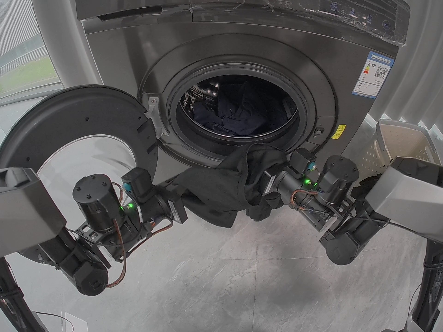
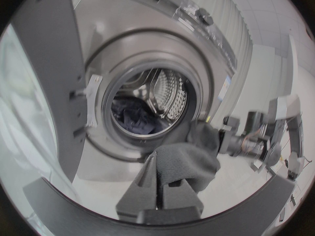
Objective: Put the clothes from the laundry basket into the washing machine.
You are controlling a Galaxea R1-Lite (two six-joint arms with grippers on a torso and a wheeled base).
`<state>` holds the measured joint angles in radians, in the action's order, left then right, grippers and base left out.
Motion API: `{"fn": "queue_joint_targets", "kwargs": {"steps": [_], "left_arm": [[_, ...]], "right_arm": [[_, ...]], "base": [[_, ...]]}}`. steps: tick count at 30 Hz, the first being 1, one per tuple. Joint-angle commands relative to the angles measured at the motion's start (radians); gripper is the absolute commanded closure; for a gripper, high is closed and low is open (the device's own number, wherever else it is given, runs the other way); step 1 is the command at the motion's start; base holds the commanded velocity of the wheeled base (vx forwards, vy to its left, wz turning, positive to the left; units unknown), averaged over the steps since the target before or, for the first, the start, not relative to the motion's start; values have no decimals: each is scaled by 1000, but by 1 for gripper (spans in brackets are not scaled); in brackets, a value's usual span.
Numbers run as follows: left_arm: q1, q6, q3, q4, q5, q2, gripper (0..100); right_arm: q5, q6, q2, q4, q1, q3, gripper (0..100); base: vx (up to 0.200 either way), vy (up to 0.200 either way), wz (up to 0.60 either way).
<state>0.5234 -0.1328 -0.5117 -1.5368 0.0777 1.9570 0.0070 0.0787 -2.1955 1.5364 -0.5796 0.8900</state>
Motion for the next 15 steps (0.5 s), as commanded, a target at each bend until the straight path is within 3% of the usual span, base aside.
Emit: {"fn": "queue_joint_targets", "kwargs": {"steps": [1, 7, 8, 15], "left_arm": [[-20, 7, 47, -19, 2, 125, 100], [-14, 13, 48, -19, 1, 161, 100], [-13, 13, 48, -19, 2, 161, 0], [4, 18, 111, -19, 7, 163, 0]], "right_arm": [[-2, 1, 86, -2, -20, -5, 100], [-9, 3, 91, -1, -46, -14, 100], [-9, 3, 91, 1, -48, -14, 100], [-9, 3, 83, 2, -46, -3, 100]], "base": [[0, 0, 0], [0, 0, 0], [0, 0, 0], [0, 0, 0]]}}
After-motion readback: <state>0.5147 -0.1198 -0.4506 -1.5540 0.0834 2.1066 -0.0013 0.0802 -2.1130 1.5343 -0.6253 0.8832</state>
